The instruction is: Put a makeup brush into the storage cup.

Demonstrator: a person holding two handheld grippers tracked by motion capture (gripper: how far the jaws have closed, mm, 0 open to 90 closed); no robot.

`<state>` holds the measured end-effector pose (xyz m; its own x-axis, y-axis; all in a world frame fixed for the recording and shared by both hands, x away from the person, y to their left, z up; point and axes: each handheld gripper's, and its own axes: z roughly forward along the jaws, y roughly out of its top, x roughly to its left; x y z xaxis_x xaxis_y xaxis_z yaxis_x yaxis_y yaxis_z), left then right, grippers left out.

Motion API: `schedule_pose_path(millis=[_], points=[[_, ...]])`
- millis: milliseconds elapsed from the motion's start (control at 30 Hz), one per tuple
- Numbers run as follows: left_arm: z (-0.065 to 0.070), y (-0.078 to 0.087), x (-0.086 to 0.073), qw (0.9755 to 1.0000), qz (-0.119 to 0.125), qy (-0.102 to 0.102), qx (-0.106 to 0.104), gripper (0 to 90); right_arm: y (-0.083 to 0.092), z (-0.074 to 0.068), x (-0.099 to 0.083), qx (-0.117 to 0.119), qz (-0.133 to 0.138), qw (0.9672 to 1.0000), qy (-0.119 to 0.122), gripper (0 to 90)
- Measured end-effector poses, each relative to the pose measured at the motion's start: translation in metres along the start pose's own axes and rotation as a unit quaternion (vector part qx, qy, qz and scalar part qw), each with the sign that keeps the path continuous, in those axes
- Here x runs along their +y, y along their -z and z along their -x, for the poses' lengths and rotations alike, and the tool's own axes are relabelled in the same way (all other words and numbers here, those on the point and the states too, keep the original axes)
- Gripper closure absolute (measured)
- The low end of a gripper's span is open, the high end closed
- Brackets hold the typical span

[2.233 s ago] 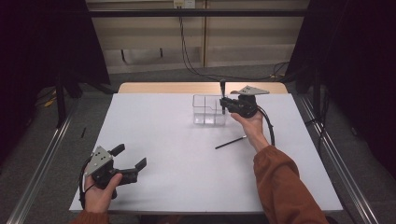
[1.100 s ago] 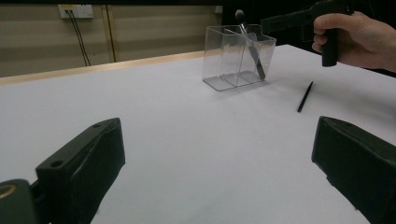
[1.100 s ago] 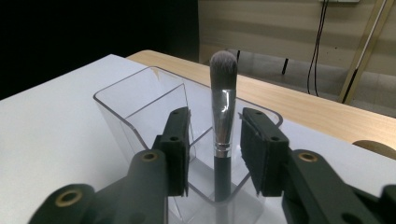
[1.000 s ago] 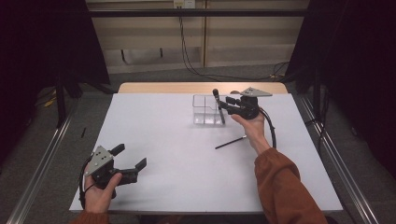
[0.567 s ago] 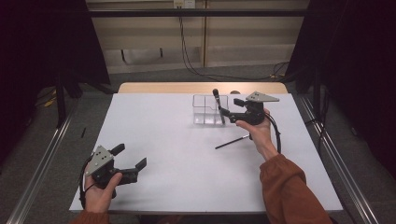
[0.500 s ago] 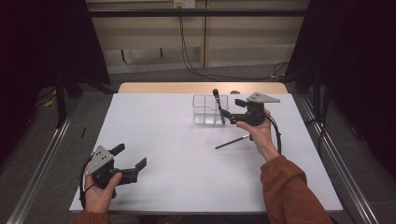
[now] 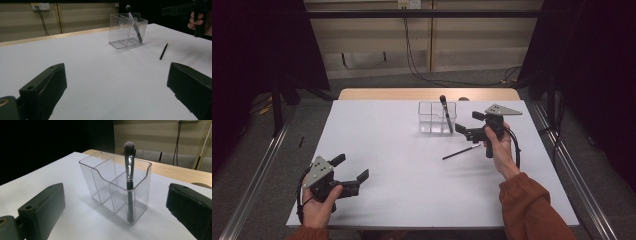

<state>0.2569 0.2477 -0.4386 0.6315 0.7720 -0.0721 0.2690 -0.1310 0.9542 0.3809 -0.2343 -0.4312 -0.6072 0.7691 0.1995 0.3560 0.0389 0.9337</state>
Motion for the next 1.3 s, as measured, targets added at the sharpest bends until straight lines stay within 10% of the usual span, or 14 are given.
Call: schedule_pose_path(millis=[1300], points=[[0.001, 0.002, -0.001, 1.0, 0.0, -0.001, 0.0, 2.5, 0.089, -0.027, -0.043, -0.044, 0.006, 0.9985, 0.03, 2.2]])
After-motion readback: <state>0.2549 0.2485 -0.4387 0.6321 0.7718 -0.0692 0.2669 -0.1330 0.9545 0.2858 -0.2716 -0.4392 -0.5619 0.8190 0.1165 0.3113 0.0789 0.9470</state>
